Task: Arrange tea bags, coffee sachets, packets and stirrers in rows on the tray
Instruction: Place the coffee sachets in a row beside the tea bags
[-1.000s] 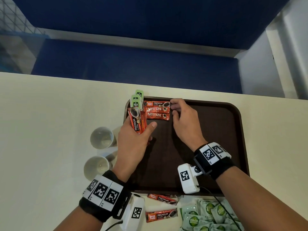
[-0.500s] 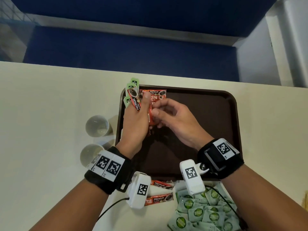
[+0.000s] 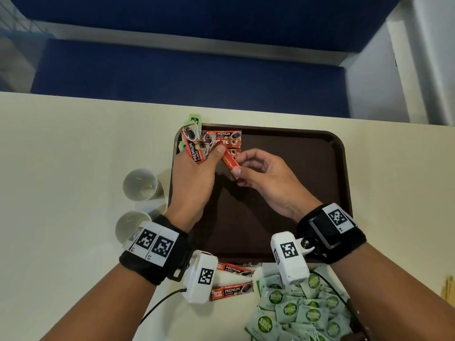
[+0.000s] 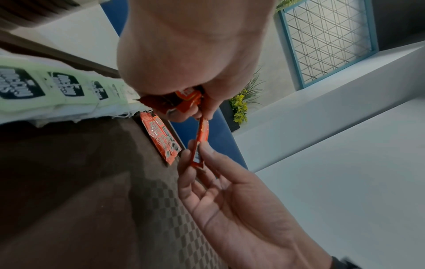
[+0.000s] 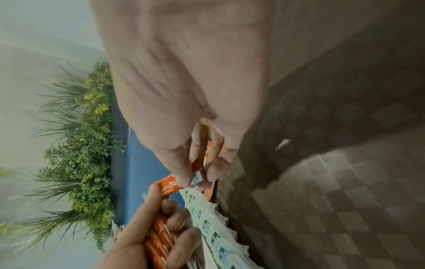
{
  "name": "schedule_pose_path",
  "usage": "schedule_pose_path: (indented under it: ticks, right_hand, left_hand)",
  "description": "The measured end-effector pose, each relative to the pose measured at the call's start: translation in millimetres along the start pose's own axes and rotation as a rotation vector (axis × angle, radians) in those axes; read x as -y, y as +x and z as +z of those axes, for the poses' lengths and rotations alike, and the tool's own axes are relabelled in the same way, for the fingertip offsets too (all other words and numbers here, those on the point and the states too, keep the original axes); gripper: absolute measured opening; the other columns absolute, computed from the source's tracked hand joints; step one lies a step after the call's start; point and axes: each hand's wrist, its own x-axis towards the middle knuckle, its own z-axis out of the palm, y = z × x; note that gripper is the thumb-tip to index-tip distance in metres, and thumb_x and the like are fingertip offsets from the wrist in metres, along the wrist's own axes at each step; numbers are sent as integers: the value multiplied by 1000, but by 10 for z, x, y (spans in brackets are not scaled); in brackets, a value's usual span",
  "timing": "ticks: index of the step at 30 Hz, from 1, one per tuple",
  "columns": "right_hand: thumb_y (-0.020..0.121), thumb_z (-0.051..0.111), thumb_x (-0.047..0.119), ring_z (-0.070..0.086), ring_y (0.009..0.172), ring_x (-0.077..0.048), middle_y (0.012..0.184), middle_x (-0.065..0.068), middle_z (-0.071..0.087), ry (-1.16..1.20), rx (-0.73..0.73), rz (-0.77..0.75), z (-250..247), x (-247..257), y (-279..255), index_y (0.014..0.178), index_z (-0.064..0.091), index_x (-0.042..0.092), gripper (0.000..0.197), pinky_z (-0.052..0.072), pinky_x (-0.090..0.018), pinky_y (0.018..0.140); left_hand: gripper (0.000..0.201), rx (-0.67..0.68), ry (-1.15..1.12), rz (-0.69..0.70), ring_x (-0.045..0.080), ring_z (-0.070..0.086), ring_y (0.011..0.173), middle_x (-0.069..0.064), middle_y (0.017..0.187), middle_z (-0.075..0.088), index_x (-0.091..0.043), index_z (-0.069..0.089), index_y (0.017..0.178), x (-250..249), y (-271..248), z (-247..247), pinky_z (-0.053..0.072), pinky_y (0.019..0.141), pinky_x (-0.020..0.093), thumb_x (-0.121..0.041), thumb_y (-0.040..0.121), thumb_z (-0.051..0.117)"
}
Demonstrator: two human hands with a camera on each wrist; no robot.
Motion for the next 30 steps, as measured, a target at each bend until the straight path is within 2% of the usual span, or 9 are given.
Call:
schedule_pose_path:
  ticks: [2, 3, 5, 7, 14, 20, 25, 28, 30]
  right_hand:
    - [93, 78, 3, 75, 98, -24, 106, -12, 76, -8, 5, 2, -22, 15, 5, 124, 67, -1, 33, 61, -32, 87]
    - [93, 79, 4, 75, 99, -22, 108, -11, 77, -31, -7, -14, -33, 21, 8, 122, 69, 1, 31, 61, -30, 86]
    - [93, 82, 8, 76, 101, -17, 109, -7, 79, -166, -73, -128, -56, 41, -1, 116, 73, 5, 25, 61, -28, 85]
    - [93, 82, 10, 75, 102, -15, 107, -1, 79, -346, -148, -289, -64, 48, -18, 109, 75, 9, 17, 61, -26, 88]
    - [91, 78, 2, 69, 101, -21, 105, 1, 69, -594, -237, -534, -37, -32, -11, 98, 73, 15, 16, 58, -45, 90]
    - [96, 81, 17, 73, 110, -20, 117, -1, 74, -353, -169, -328, -51, -51, -69, 117, 70, 17, 24, 63, -40, 93]
    - [99, 73, 8, 78, 92, -23, 106, -11, 79, -126, -201, -193, -114, -12, -94, 115, 75, 5, 17, 62, -29, 82]
    - [98, 74, 8, 77, 90, -22, 104, -13, 79, -92, -201, -178, -137, -2, -75, 114, 76, 4, 17, 62, -29, 82]
    - [98, 74, 7, 76, 90, -22, 104, -15, 78, -69, -206, -167, -152, 12, -64, 115, 76, 4, 17, 62, -29, 83]
  left_hand:
    - [23, -30, -30, -22, 28, 73, 88, -13, 78, 71, -19, 76, 118, 2, -27, 16, 59, 91, 62, -35, 101, 75]
    - [24, -44, -44, -31, 28, 74, 88, -13, 78, 71, -18, 76, 118, 9, -38, 24, 60, 90, 62, -35, 101, 75]
    - [17, -66, -77, -53, 19, 71, 65, -11, 72, 68, -19, 76, 111, 34, -55, 38, 59, 69, 47, -33, 102, 74]
    - [10, -63, -125, -94, 10, 56, 54, -7, 65, 64, -24, 73, 99, 38, -68, 50, 46, 53, 32, -34, 103, 73]
    - [24, -17, -147, -113, 11, 50, 53, 3, 68, 60, -14, 76, 103, 29, -30, 63, 38, 46, 28, -38, 98, 79]
    - [24, -50, -98, -54, 3, 58, 56, -12, 67, 67, -10, 76, 116, 79, 74, 11, 45, 51, 18, -26, 97, 81]
    - [31, -59, -89, 4, -1, 60, 62, 7, 72, 67, -8, 77, 119, 78, 67, -31, 48, 62, 23, -28, 96, 83]
    - [29, -83, -85, -21, 0, 61, 60, -13, 68, 68, -10, 77, 117, 75, 50, -27, 46, 61, 25, -30, 96, 83]
    - [27, -93, -81, -36, 1, 60, 57, -13, 65, 67, -12, 76, 116, 60, 35, -27, 46, 60, 26, -30, 97, 82]
